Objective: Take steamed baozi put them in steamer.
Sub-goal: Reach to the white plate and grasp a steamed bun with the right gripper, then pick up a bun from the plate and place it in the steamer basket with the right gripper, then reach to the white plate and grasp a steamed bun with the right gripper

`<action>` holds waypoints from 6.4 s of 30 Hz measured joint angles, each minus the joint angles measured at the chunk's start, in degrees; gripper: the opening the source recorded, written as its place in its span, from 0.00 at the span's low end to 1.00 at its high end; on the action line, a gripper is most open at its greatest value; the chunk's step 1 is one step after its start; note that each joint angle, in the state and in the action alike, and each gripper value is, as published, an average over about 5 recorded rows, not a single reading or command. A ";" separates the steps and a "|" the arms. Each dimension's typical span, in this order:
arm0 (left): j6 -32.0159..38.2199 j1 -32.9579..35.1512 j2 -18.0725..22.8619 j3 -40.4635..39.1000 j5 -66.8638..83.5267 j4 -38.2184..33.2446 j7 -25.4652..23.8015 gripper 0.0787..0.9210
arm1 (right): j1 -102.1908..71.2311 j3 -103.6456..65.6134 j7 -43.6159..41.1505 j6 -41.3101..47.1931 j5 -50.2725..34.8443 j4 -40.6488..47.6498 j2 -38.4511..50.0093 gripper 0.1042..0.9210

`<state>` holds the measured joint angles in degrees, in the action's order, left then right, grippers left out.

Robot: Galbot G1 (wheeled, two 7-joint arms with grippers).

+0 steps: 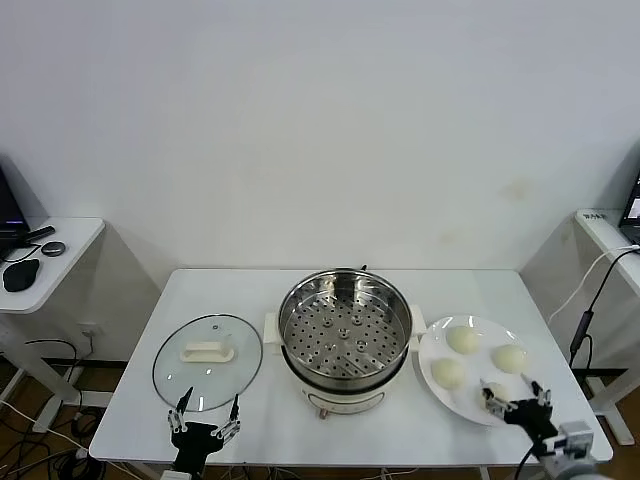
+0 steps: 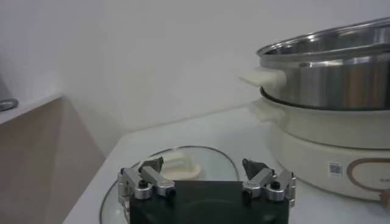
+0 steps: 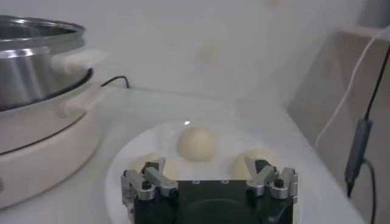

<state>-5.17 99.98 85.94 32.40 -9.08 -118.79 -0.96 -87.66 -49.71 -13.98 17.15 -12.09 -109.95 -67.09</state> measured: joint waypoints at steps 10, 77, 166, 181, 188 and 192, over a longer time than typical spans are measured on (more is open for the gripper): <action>-0.08 0.22 1.02 0.30 -0.41 -0.01 0.49 0.88 | 13.82 4.57 -11.73 -3.05 15.63 7.84 13.17 0.88; -0.81 3.41 2.31 0.70 -1.05 -0.61 2.48 0.88 | 72.61 64.91 -51.21 -21.40 38.65 52.15 19.72 0.58; -1.11 2.09 1.87 -0.29 1.72 -1.18 4.41 0.88 | 111.88 96.78 -62.91 -31.66 16.50 41.88 5.56 0.88; -1.77 1.60 0.27 -0.23 2.98 -1.28 3.68 0.88 | 108.59 96.31 -64.81 -1.60 12.82 27.49 28.77 0.88; -1.96 2.27 0.41 0.29 3.57 -1.65 3.65 0.88 | 97.67 90.39 -64.15 3.03 17.90 24.09 33.30 0.88; -1.98 2.84 0.75 0.27 3.43 -1.91 3.66 0.88 | 90.47 86.20 -63.73 4.49 21.03 23.46 33.79 0.88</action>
<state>-7.15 102.81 86.69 32.68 -5.65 -120.70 2.71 2.81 36.49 -77.70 21.64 8.94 -86.49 -33.29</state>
